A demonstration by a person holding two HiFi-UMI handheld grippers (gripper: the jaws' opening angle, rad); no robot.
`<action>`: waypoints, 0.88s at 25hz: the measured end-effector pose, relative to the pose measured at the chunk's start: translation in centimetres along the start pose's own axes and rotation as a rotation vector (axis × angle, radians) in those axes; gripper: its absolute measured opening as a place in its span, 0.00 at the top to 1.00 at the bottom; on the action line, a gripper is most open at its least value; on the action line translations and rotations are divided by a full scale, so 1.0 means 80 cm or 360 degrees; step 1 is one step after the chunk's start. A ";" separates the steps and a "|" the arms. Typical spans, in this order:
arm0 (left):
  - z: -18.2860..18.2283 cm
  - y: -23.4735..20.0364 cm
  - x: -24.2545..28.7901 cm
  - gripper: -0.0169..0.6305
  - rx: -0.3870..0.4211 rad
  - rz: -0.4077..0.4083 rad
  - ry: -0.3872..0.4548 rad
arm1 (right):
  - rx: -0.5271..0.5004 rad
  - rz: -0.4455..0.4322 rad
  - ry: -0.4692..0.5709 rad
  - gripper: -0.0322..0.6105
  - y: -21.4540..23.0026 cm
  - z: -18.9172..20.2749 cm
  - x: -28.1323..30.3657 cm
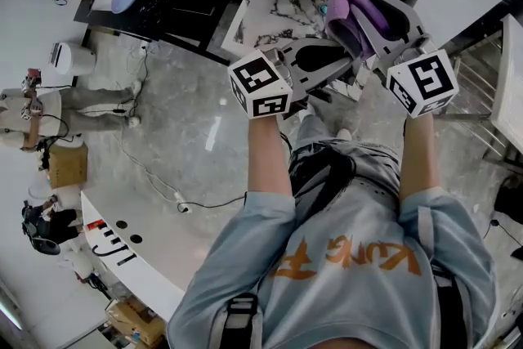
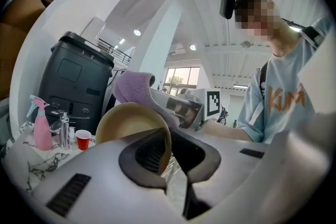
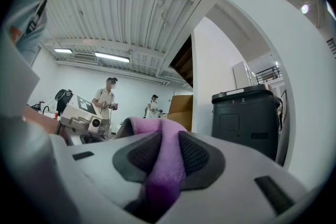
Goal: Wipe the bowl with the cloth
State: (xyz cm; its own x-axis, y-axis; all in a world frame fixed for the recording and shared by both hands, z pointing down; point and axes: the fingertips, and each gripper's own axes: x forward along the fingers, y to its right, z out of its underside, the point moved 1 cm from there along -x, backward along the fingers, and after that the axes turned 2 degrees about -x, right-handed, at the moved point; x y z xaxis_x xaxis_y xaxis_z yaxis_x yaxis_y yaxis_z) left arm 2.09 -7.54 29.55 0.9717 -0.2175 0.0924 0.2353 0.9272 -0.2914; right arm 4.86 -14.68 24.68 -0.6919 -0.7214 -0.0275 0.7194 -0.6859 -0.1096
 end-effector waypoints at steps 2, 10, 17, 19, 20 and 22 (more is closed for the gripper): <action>0.001 0.002 -0.001 0.92 0.0004 0.0023 -0.0008 | 0.0023 0.0013 0.0001 0.78 0.004 0.003 0.003; 0.005 0.018 -0.006 0.91 0.0021 0.0164 -0.0017 | 0.0110 0.0089 -0.0024 0.78 0.026 0.020 0.007; 0.001 0.029 -0.003 0.91 0.0034 0.0278 0.0018 | 0.0180 0.0137 -0.0053 0.78 0.046 0.036 0.003; 0.003 0.032 -0.003 0.91 0.0036 0.0302 0.0012 | 0.0192 0.0123 -0.0055 0.78 0.047 0.041 0.003; 0.003 0.034 -0.003 0.91 0.0036 0.0325 0.0011 | 0.0190 0.0111 -0.0058 0.78 0.047 0.043 0.003; 0.002 0.042 -0.005 0.91 0.0040 0.0394 0.0021 | 0.0168 0.0080 -0.0078 0.78 0.046 0.048 0.004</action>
State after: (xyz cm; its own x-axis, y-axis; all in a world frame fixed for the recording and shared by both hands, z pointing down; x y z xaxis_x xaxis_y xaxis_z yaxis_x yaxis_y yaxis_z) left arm 2.46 -4.28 28.65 0.9999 0.0133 0.0088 -0.0103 0.9599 -0.2800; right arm 7.51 -17.78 28.09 -0.6530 -0.7572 0.0183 0.7572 -0.6531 -0.0043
